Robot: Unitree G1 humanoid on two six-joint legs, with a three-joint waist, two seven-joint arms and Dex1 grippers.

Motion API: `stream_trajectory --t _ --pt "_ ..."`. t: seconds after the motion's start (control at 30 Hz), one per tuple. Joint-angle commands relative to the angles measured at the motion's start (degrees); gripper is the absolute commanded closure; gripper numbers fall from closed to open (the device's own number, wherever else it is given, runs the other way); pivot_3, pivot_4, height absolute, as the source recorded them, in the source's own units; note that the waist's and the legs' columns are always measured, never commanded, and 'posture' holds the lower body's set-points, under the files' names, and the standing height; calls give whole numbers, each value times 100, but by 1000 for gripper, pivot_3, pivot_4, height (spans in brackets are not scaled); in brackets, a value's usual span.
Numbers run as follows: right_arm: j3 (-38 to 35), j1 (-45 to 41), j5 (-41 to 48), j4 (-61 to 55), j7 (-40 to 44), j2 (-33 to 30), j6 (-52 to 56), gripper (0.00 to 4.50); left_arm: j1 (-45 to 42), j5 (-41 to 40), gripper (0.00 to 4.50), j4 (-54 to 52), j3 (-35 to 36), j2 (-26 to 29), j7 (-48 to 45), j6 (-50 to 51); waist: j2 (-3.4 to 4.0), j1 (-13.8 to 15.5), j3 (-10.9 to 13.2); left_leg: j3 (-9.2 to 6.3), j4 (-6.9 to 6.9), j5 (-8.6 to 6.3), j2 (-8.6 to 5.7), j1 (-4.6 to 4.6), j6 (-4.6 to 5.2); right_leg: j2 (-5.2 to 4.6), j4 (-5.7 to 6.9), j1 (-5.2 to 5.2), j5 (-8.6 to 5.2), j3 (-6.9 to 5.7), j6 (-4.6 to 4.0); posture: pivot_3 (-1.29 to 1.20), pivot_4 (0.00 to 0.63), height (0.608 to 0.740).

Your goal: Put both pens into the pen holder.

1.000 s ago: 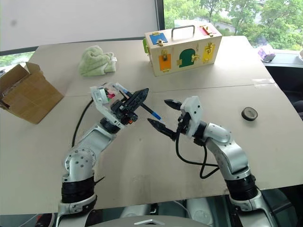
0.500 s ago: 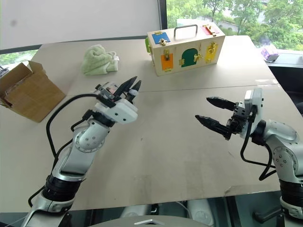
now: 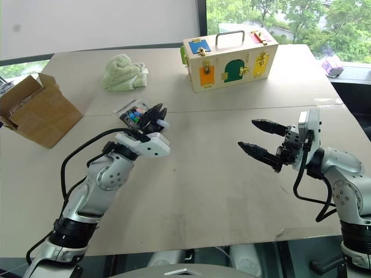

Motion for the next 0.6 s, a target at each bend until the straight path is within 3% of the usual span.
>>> stream_trajectory --t 0.03,0.57,0.6 --pt "-25 -68 0 -41 5 15 -140 40 -113 125 4500 98 166 -75 266 -33 0 0 0 0 0 0 0 0 0 0 0 0 0 0 0 0 150 740" --pt "65 -64 -113 -31 -44 134 -317 40 -344 -174 4500 907 361 -74 466 -421 0 2 0 0 1 1 0 0 -1 0 4 -1 0 -2 0 0 150 740" --pt "65 -59 -112 -35 -47 134 -320 0 -384 -213 3488 976 363 -92 472 -452 0 0 0 0 1 1 0 0 -1 0 3 -1 0 -1 0 0 150 740"
